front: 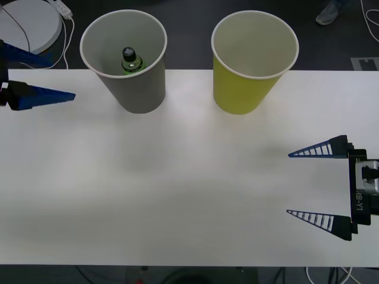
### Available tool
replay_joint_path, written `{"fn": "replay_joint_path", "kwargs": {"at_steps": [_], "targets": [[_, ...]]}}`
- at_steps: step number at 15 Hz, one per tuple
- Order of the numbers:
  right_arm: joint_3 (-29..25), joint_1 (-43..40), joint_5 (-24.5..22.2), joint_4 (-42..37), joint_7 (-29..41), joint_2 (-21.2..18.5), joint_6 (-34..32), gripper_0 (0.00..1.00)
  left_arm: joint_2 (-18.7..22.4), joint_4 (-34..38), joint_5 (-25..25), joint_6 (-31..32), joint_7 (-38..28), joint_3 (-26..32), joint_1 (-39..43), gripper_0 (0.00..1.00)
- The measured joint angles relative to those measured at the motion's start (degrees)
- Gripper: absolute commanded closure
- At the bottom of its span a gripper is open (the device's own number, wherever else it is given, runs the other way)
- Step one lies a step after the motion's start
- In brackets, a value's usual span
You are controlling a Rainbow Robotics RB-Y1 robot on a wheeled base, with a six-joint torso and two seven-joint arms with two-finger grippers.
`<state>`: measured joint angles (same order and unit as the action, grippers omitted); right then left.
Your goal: Put the can into the green bin and the plastic bottle into the gray bin
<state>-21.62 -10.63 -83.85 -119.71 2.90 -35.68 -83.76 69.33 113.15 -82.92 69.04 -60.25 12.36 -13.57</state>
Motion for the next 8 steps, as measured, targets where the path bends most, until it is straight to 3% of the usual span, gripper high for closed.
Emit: {"fn": "replay_joint_path", "kwargs": {"at_steps": [3,8], "targets": [[0.0,0.0,0.0,0.0,0.0,0.0,0.0,0.0,-5.72,5.67,-1.96,0.01,6.59,5.63,8.18,0.0],[0.0,0.0,0.0,0.0,0.0,0.0,0.0,0.0,-11.44,5.86,1.45,-0.04,22.37,5.6,13.73,0.0]]}}
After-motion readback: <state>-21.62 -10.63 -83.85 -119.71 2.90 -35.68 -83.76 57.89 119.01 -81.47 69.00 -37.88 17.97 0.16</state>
